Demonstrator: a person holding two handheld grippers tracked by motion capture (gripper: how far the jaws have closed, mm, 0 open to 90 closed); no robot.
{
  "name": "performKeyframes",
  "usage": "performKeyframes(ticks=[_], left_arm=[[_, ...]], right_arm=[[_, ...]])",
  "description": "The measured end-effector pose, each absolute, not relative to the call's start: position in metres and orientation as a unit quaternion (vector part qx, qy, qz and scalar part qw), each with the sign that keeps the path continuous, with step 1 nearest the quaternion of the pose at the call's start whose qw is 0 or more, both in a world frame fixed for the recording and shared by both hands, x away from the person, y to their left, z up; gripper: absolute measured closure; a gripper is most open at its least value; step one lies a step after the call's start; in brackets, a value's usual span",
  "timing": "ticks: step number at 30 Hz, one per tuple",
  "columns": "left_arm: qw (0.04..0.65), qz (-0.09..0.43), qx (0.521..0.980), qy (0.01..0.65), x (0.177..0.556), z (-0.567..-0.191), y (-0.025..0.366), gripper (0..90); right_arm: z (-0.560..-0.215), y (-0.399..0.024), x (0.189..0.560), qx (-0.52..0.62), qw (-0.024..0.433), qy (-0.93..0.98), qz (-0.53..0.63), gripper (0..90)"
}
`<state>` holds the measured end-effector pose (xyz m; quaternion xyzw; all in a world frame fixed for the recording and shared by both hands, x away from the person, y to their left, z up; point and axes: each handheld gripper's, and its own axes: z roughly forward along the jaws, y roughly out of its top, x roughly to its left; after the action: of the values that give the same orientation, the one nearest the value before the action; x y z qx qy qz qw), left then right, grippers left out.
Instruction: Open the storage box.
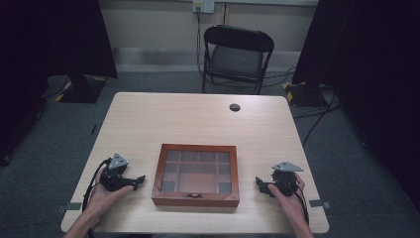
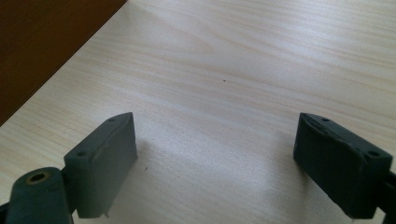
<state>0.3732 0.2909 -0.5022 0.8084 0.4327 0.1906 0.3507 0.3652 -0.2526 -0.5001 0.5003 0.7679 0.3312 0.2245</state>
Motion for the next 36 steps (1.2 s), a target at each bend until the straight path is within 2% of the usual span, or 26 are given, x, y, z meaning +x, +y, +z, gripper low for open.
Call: performKeyframes(ticks=[7, 9, 13, 16, 17, 21, 28, 36], left_arm=[[0.349, 0.188, 0.81, 0.433, 0.374, -0.501, 0.292, 10.4], [0.349, 0.187, 0.807, 0.438, 0.373, -0.5, 0.292, 15.4], [0.339, 0.176, 0.812, 0.442, 0.373, -0.497, 0.293, 16.0], [0.336, 0.164, 0.815, 0.443, 0.372, -0.493, 0.291, 19.8], [0.338, 0.148, 0.817, 0.443, 0.372, -0.491, 0.29, 23.8], [0.342, 0.141, 0.818, 0.44, 0.371, -0.488, 0.288, 27.5], [0.393, 0.106, 0.802, 0.437, 0.367, -0.477, 0.286, 34.2], [0.429, 0.1, 0.789, 0.427, 0.363, -0.464, 0.282, 36.1]], right_arm=[[-0.5, -0.253, 0.365, 0.5, 0.224, 0.768, 0.332, 12.5], [-0.5, -0.253, 0.365, 0.5, 0.224, 0.768, 0.331, 12.5], [-0.5, -0.252, 0.365, 0.501, 0.224, 0.767, 0.332, 12.5], [-0.5, -0.253, 0.365, 0.5, 0.224, 0.768, 0.331, 12.5], [-0.5, -0.253, 0.365, 0.501, 0.224, 0.767, 0.332, 12.5], [-0.5, -0.253, 0.365, 0.501, 0.224, 0.767, 0.332, 12.5], [-0.5, -0.253, 0.365, 0.501, 0.224, 0.767, 0.332, 12.5], [-0.5, -0.253, 0.365, 0.501, 0.224, 0.767, 0.332, 12.5]])
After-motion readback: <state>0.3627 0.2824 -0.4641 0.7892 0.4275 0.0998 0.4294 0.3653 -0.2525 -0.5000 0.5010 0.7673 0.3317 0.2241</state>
